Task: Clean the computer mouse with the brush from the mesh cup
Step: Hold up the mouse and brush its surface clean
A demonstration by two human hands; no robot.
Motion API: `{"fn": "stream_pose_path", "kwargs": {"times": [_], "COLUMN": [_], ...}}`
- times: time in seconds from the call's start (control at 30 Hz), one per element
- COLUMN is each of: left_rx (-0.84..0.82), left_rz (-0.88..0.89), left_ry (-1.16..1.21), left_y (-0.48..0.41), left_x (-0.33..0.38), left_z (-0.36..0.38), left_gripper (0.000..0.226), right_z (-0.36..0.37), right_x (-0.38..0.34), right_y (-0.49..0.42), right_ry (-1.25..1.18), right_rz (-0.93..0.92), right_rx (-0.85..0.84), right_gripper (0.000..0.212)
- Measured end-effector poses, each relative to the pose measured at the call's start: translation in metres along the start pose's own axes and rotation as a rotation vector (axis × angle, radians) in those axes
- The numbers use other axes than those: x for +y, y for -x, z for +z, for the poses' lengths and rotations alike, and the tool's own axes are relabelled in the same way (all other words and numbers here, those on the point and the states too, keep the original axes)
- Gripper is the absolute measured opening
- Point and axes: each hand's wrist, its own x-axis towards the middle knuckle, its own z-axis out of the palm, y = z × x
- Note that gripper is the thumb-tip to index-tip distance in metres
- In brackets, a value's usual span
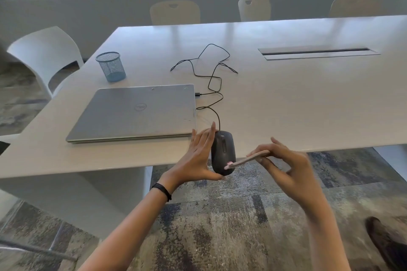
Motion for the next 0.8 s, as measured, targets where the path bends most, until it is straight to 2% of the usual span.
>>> {"fn": "stream_pose_path", "kwargs": {"times": [0.13, 0.27, 0.4, 0.53, 0.67, 0.8], "left_rx": [0.001, -0.004, -0.009, -0.008, -0.008, -0.006], "left_rz": [0.001, 0.004, 0.013, 0.018, 0.021, 0.017], "left_ry": [-0.004, -0.016, -0.003, -0.005, 0.007, 0.005], "left_y": [-0.0007, -0.0020, -0.0026, -0.0024, -0.0024, -0.0015], "left_x": [0.0006, 0.0000, 0.0024, 0.0023, 0.0026, 0.0005], "left_z": [0.0004, 0.0002, 0.0029, 0.0042, 0.0038, 0.0018], "left_gripper": [0.135, 0.136, 0.137, 0.137, 0.137, 0.138], "right_z": [-0.0010, -0.0015, -0.0022, -0.0030, -0.0039, -0.0064], "right_x": [-0.0008, 0.0019, 0.0004, 0.0020, 0.0035, 0.0036], "right_y": [-0.0050, -0.0030, -0.0056, -0.0051, -0.0066, -0.0037], "right_ry": [0.010, 0.000, -0.016, -0.002, -0.033, -0.052], "right_rz": [0.023, 0.044, 0.097, 0.093, 0.111, 0.136], "right_rx": [0.091, 0.060, 0.148, 0.093, 0.154, 0.058], "right_gripper": [0.019, 0.024, 0.028, 0.042, 0.026, 0.025]}}
